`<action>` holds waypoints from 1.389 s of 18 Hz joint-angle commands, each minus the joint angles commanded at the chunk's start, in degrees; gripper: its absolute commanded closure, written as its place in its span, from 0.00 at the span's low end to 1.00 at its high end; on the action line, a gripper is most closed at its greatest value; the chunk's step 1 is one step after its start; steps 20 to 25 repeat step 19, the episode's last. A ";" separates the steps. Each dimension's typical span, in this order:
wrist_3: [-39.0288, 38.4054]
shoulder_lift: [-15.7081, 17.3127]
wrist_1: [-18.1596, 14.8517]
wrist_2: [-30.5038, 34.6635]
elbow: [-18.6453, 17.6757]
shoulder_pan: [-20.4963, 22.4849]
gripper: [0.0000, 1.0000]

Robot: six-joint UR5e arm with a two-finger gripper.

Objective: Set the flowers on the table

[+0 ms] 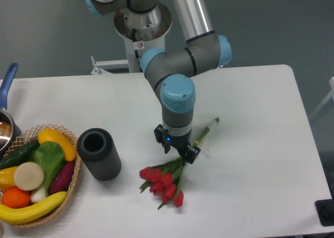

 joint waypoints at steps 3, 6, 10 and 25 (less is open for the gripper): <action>-2.03 0.88 3.70 0.18 0.26 0.17 0.00; -1.85 2.46 3.44 0.70 -0.96 0.79 0.00; -0.19 6.24 3.44 6.41 -3.34 0.88 0.00; 0.78 7.03 -2.35 6.07 -2.11 3.42 0.00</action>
